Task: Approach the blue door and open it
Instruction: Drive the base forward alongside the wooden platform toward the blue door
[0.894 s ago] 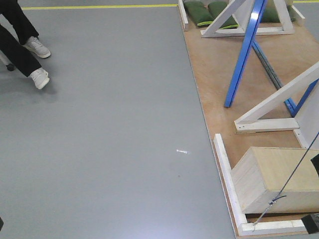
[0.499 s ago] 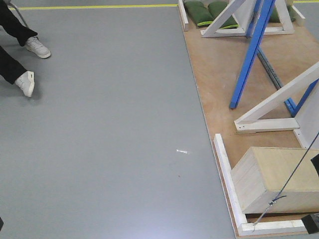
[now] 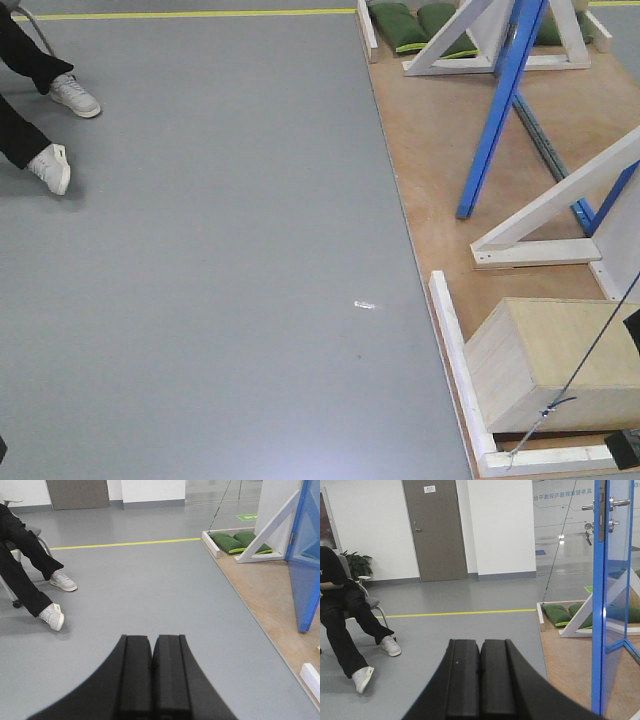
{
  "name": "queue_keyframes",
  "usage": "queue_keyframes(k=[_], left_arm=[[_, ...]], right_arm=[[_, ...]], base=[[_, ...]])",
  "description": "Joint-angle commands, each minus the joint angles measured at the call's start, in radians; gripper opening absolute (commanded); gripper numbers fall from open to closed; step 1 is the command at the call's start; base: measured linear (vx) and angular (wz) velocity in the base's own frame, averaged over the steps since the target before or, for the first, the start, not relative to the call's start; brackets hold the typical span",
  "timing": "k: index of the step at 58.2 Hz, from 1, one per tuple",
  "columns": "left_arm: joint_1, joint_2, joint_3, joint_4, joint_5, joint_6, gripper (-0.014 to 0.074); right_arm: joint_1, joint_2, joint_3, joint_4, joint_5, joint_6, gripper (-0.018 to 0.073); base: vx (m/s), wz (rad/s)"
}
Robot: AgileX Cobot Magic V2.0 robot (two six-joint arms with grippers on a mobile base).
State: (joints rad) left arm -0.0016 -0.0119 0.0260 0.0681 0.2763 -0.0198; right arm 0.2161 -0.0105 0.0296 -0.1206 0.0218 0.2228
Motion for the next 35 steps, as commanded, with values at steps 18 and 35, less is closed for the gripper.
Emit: queue_keyframes(k=[18,35], left_arm=[[-0.007,-0.012,-0.026,-0.002,-0.085,-0.007,0.0073],[-0.007,-0.012,-0.026,-0.002,-0.085,-0.007,0.0073]], right_arm=[[0.002,-0.007,0.003,-0.011,-0.08,-0.005,0.0012],[0.002,-0.007,0.003,-0.011,-0.08,-0.005,0.0012]], base=[[0.15,0.02],[0.28,0.13]])
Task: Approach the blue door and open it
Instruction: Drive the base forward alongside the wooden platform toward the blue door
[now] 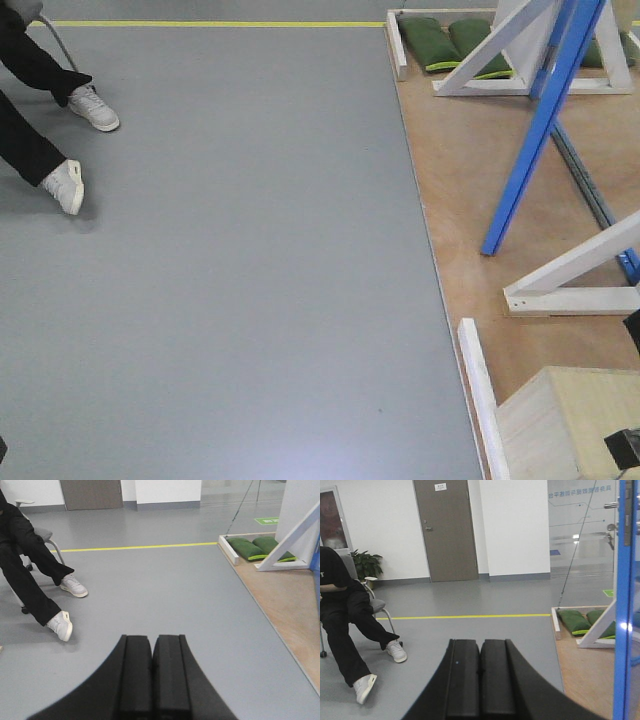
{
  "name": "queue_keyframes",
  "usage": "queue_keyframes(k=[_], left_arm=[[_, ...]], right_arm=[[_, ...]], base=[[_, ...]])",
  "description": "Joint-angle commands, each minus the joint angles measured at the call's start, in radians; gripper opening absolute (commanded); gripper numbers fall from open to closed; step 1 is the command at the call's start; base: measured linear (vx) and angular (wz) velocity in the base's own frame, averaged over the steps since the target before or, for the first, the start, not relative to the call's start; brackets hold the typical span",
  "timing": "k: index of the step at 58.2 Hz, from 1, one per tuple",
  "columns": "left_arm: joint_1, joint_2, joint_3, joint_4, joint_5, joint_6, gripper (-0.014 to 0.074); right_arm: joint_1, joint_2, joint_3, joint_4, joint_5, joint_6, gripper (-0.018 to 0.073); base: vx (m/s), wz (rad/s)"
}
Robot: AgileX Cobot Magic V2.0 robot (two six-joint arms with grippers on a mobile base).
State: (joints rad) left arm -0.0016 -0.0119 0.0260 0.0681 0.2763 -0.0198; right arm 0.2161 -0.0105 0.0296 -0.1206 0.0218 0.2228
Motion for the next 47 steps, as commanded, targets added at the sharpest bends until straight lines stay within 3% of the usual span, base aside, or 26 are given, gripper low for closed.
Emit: queue_keyframes(k=[1,47], left_arm=[[-0.007,-0.012,-0.026,-0.002,-0.085,-0.007,0.0073],[-0.007,-0.012,-0.026,-0.002,-0.085,-0.007,0.0073]], right_arm=[[0.002,-0.007,0.003,-0.011,-0.08,-0.005,0.0012],[0.002,-0.007,0.003,-0.011,-0.079,-0.005,0.0012]], base=[[0.32,0.13],[0.38,0.0]])
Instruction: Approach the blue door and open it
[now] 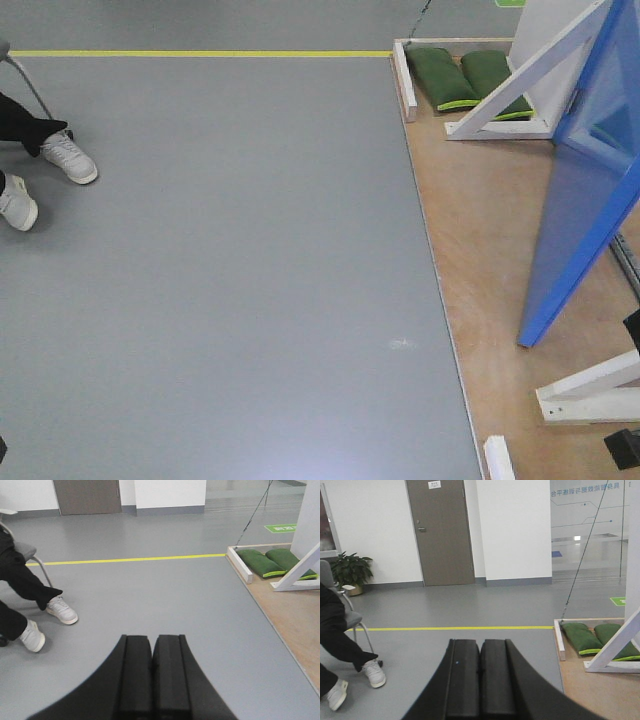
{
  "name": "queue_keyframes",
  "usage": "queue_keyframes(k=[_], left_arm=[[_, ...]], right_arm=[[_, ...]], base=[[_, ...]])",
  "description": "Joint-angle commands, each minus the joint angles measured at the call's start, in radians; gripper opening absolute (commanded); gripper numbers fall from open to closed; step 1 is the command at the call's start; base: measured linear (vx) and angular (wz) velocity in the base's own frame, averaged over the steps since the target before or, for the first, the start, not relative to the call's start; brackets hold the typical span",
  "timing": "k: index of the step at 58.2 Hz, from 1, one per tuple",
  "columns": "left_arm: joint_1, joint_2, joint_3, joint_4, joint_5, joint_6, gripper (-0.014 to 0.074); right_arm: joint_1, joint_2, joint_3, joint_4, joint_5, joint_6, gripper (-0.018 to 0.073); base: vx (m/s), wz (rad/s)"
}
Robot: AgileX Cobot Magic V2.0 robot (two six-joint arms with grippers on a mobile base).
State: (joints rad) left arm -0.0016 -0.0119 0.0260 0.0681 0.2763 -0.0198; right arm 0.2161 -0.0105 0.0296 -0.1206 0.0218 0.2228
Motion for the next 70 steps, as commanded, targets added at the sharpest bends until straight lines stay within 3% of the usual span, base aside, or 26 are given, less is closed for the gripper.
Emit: queue_keyframes(k=[1,37,70], left_arm=[[-0.007,-0.012,-0.026,-0.002,-0.085,-0.007,0.0073],[-0.007,-0.012,-0.026,-0.002,-0.085,-0.007,0.0073],[-0.007,-0.012,-0.026,-0.002,-0.085,-0.007,0.0073]], right_arm=[[0.002,-0.007,0.003,-0.011,-0.079,-0.005,0.0012],[0.001,-0.007,0.003,-0.011,-0.079,-0.005,0.0012],[0.001,-0.007,0.003,-0.011,-0.079,-0.005,0.0012]], base=[[0.4,-0.09],[0.39,-0.17],[0.38,0.12]])
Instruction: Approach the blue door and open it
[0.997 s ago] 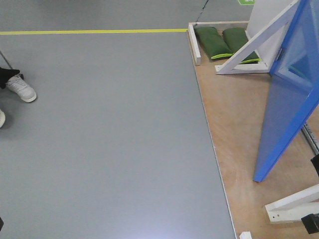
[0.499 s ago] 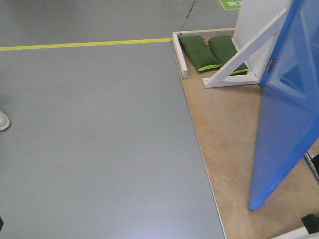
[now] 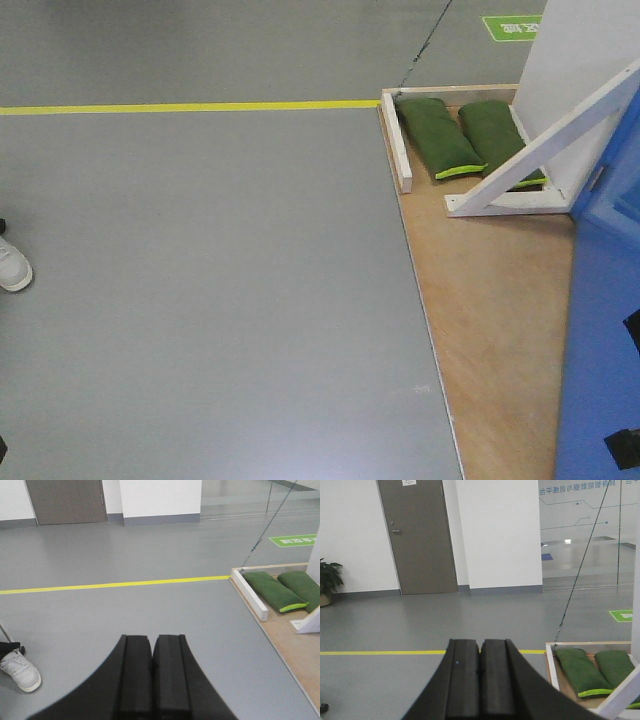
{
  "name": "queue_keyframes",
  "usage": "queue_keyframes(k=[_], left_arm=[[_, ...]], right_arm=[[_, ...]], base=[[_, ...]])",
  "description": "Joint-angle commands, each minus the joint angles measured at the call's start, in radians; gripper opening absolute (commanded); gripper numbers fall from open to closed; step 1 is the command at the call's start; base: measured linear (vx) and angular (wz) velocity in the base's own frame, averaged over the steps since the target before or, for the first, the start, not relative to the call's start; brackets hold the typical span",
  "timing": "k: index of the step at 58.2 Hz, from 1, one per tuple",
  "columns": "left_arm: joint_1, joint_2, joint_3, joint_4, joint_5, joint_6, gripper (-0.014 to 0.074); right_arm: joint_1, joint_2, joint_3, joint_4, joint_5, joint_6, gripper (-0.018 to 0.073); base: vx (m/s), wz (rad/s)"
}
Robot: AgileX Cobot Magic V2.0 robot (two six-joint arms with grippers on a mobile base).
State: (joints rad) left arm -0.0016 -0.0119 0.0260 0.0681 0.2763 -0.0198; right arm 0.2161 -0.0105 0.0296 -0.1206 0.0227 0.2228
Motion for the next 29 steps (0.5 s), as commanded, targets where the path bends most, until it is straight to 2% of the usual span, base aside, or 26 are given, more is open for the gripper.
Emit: queue_keyframes(k=[1,29], left_arm=[[-0.007,-0.012,-0.026,-0.002,-0.085,-0.007,0.0073],[-0.007,-0.012,-0.026,-0.002,-0.085,-0.007,0.0073]], right_arm=[[0.001,-0.007,0.003,-0.011,-0.08,-0.005,0.0012],[0.001,-0.007,0.003,-0.011,-0.08,-0.005,0.0012]], base=[[0.38,0.13],[0.34,0.07]])
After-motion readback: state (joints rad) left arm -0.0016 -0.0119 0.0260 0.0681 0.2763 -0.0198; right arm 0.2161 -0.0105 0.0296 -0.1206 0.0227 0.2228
